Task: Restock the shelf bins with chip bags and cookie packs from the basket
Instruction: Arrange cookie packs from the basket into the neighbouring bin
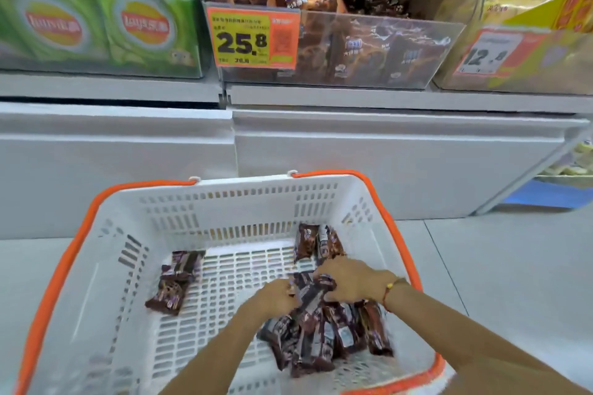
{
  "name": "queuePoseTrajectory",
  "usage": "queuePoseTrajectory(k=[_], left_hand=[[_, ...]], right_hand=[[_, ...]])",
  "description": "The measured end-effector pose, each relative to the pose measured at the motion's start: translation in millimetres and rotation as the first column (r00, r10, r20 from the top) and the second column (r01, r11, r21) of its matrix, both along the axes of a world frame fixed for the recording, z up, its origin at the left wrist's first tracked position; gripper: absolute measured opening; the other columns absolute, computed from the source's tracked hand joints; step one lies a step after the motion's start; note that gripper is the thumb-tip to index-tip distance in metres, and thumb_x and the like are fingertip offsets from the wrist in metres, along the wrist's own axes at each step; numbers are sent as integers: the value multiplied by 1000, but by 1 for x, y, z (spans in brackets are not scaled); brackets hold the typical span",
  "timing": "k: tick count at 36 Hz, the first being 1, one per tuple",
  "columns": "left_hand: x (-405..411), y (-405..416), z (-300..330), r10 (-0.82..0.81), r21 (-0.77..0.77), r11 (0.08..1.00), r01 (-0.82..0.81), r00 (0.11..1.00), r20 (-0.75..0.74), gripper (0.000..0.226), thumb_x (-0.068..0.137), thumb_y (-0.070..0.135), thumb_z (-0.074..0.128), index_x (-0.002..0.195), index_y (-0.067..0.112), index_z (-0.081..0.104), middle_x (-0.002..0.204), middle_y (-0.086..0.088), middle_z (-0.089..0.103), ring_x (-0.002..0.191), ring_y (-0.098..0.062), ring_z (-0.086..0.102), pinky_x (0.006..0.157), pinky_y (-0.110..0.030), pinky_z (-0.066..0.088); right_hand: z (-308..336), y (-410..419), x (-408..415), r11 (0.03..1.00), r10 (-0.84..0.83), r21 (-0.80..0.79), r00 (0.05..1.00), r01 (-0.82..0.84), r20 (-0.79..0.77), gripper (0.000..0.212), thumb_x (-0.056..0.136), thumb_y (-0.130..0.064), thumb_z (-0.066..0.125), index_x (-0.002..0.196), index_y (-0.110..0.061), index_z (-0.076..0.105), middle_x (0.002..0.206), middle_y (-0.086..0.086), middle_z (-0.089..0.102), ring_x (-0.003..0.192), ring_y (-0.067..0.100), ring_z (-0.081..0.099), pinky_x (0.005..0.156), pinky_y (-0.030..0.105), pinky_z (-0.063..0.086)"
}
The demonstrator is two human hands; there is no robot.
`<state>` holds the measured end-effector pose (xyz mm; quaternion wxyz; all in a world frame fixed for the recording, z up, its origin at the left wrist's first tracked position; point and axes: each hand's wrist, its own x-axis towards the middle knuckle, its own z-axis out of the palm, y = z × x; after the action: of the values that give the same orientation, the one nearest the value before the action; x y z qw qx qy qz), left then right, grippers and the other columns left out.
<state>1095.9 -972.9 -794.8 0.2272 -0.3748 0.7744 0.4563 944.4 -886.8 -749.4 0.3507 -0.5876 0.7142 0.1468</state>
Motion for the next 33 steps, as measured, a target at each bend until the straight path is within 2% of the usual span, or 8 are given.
queuePoseTrajectory(k=[5,9,12,14,18,22,28,33], left_hand=[[3,9,-34,57,37,998,-57,998,14,50,98,23,50,54,14,29,53,-3,26,46,-12,25,47,-22,20],[0,7,-40,192,96,976,-194,981,27,44,95,18,53,54,15,38,53,-1,34,45,-11,31,46,-21,26],[-4,5,-32,280,167,944,-283,959,43,15,93,12,55,79,13,55,65,2,49,50,-6,45,47,-16,39],[-8,3,-21,325,238,916,-324,945,34,13,95,9,54,84,14,55,64,-2,50,38,-4,39,38,-15,32],[-15,-10,1,397,321,865,-385,917,30,16,98,18,52,85,11,58,65,1,50,46,-6,34,44,-14,27],[-18,-31,38,524,376,796,-474,851,-37,23,95,30,56,86,10,64,54,5,53,45,-6,37,50,-17,29],[-18,-65,102,485,418,822,-387,860,-159,59,94,66,29,107,19,62,109,5,62,96,-12,54,79,-26,43],[-18,-78,158,344,392,897,-204,880,-328,53,84,61,55,123,25,57,124,11,58,113,-8,57,86,-23,47]], right_hand=[[-28,1,14,991,120,67,993,-118,-23,73,80,-39,74,137,-8,42,133,12,46,123,30,45,100,41,41],[-41,6,17,981,168,-76,977,-179,-130,61,78,-37,75,126,-12,47,127,7,50,117,26,44,97,40,40],[-44,9,17,970,160,-158,975,-184,-152,49,83,-33,71,122,-14,49,124,5,53,116,23,46,96,39,38],[-41,8,15,961,131,-230,985,-154,-109,34,86,-32,67,113,-15,56,114,5,60,108,23,51,89,36,40],[-25,2,0,972,-68,-214,987,98,147,13,91,-39,61,90,-27,65,76,-5,58,79,20,55,68,20,37],[6,-7,-13,903,-321,-144,856,406,405,21,95,-27,57,110,-20,70,80,5,64,61,13,52,61,19,41],[65,-20,-28,656,-495,-159,579,738,648,29,94,-35,57,119,-20,61,117,2,63,105,14,59,79,18,45],[117,-32,-27,554,-429,-205,488,807,761,30,98,-29,53,120,-13,64,117,8,68,108,18,64,74,15,52]])
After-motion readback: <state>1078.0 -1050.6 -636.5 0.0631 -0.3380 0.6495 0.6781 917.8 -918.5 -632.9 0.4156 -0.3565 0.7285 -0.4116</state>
